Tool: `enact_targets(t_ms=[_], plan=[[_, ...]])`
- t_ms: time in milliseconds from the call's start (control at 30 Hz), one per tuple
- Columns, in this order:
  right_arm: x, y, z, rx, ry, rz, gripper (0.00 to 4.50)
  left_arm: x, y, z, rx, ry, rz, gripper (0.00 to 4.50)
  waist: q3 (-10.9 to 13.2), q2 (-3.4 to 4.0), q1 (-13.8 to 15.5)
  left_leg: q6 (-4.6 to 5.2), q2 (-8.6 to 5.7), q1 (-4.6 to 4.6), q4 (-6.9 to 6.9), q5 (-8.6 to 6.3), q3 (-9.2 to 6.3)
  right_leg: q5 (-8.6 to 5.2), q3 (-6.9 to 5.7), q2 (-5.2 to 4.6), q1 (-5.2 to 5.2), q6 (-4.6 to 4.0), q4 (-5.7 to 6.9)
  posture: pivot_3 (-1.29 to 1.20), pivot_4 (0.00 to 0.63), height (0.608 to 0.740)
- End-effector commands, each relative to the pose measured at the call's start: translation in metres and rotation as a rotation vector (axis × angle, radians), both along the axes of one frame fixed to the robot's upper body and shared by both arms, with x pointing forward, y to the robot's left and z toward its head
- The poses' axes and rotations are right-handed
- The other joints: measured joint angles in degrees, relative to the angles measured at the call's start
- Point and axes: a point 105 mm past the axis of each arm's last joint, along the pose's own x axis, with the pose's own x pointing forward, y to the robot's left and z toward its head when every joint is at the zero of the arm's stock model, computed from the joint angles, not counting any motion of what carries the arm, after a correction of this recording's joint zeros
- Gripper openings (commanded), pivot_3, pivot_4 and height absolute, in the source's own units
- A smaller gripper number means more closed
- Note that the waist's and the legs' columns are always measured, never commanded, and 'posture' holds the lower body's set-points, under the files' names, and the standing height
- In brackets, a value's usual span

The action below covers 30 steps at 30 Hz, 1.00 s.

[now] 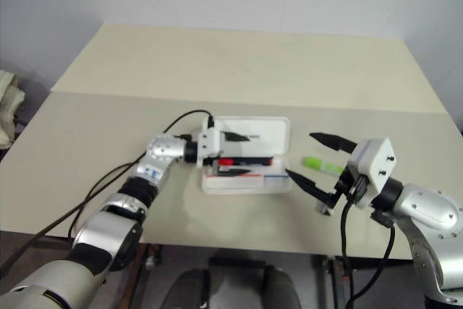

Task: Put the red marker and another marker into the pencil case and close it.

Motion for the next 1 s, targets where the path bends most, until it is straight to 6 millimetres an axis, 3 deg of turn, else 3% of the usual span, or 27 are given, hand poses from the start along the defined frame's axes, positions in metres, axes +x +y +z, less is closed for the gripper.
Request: enact_targets(t_ms=[33, 133, 400, 833, 1000], plan=[[0.002, 0.001, 0.004, -0.013, -0.019, 0.041, 4.5, -0.008, -0.007, 0.018, -0.084, 0.003, -0.062, 4.45, 0.0, 0.0, -0.03, 0.0, 0.0, 0.0, 0.01, 0.0, 0.0, 0.0, 0.0, 0.0, 0.0, 0.0, 0.0, 0.0, 0.15, 0.74], [0.008, -0.003, 0.002, -0.038, 0.001, 0.066, 4.5, -0.018, -0.007, 0.028, -0.138, 0.026, -0.116, 4.45, 0.0, 0.0, -0.07, 0.0, 0.0, 0.0, 0.02, 0.0, -0.01, 0.0, 0.0, 0.0, 0.0, 0.0, 0.03, 0.0, 0.15, 0.74], [0.031, -0.022, -0.001, -0.072, 0.064, 0.101, 4.5, -0.03, 0.013, 0.03, -0.115, -0.03, -0.122, 4.45, 0.0, 0.01, -0.24, 0.02, 0.0, 0.1, 0.03, 0.04, -0.03, -0.01, 0.02, 0.02, 0.0, -0.02, 0.2, 0.0, 0.15, 0.74], [0.074, -0.085, -0.044, -0.249, 0.285, 0.052, 4.5, -0.08, 0.061, 0.062, -0.099, -0.046, -0.174, 4.45, 0.03, 0.05, -0.55, -0.01, 0.0, 0.11, 0.1, 0.05, 0.01, 0.01, 0.06, 0.01, 0.01, 0.01, 0.23, 0.0, 0.15, 0.74], [0.088, -0.089, -0.061, -0.292, 0.344, 0.066, 4.5, -0.09, 0.086, 0.071, -0.062, -0.032, -0.11, 4.45, 0.07, 0.13, -1.53, -0.05, 0.0, 0.15, 0.02, 0.07, 0.04, 0.01, 0.11, 0.02, -0.01, 0.02, 0.24, 0.0, 0.15, 0.74]])
